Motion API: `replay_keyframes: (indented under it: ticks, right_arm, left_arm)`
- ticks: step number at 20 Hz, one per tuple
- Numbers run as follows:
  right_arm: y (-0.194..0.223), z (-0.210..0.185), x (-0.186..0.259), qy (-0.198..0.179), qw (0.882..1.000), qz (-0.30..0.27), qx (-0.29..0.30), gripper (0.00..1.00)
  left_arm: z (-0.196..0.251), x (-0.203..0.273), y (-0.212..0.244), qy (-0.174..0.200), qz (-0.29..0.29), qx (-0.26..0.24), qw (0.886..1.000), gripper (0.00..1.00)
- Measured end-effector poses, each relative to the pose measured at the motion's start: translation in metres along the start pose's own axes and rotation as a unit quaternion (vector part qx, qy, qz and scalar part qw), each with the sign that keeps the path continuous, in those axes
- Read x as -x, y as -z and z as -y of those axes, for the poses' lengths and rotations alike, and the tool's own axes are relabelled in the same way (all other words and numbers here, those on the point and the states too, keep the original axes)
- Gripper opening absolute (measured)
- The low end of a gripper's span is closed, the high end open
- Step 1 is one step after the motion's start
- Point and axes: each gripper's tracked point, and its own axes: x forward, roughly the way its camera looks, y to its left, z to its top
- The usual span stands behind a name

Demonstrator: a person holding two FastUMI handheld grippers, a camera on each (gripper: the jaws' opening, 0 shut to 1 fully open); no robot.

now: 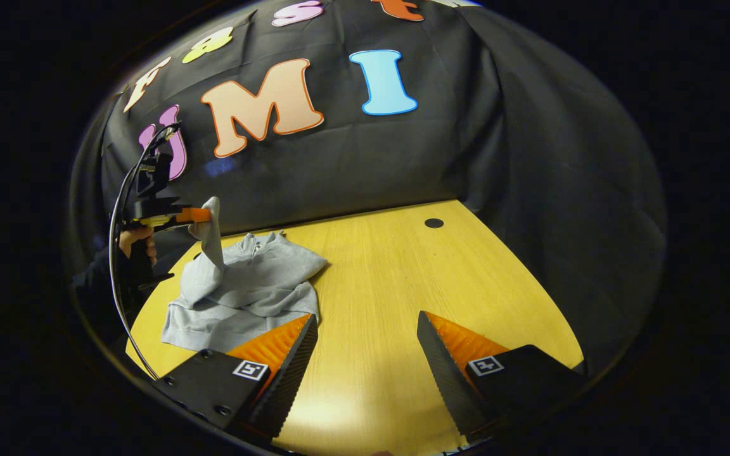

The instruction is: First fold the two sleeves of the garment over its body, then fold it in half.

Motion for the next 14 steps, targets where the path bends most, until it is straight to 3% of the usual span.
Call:
replay_keyframes:
  ticks: [7,10,14]
  right_arm:
    - [0.009,0.022,0.005,0.007,1.000,-0.010,-0.007,0.98]
    - [0.011,0.027,0.005,0.010,1.000,-0.011,-0.001,0.95]
    - [0.011,0.028,0.003,0.009,1.000,-0.012,-0.005,0.98]
  left_arm:
    - [0.069,-0.032,0.031,0.039,-0.031,-0.012,0.999,0.00]
    - [0.079,-0.044,0.052,0.042,-0.059,-0.033,0.997,0.00]
    - [0.096,-0.044,0.077,0.059,-0.082,-0.043,0.994,0.01]
